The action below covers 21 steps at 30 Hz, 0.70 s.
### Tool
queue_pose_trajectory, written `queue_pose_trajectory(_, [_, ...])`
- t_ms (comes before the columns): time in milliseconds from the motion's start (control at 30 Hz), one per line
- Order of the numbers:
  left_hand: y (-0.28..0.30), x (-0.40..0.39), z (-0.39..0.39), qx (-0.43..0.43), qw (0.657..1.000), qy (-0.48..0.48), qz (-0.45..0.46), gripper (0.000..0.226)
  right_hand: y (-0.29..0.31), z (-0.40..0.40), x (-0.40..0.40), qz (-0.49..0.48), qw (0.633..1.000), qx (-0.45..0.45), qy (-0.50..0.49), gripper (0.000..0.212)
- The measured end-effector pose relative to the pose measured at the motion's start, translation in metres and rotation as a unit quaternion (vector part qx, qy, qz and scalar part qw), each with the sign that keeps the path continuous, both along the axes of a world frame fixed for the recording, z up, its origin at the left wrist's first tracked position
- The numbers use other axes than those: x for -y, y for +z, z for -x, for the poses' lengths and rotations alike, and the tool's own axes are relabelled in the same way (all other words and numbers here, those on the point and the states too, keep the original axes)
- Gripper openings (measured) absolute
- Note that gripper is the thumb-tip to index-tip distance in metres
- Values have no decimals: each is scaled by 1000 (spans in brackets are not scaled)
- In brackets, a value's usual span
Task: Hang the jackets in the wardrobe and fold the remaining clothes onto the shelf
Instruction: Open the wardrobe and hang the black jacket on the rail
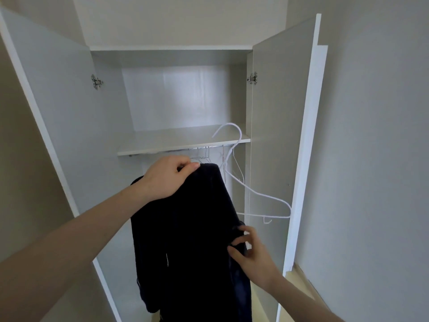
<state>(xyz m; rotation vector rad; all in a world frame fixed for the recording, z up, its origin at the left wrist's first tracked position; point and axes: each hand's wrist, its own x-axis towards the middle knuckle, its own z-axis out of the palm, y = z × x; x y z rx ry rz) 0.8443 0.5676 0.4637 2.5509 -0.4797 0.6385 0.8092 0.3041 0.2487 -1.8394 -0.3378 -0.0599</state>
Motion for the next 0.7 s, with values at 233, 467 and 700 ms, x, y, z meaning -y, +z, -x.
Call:
queue_pose_trajectory(233, [5, -4, -8, 7, 1000, -16, 26, 50, 20, -27, 19, 86, 990, -40, 109, 50])
queue_pose_trajectory(467, [-5, -26, -13, -12, 1000, -24, -5, 50, 21, -31, 59, 344, 919, -152, 119, 26])
queue_pose_trajectory(700, [-41, -55, -7, -39, 996, -21, -83, 41, 61, -37, 128, 455, 886, 58, -61, 26])
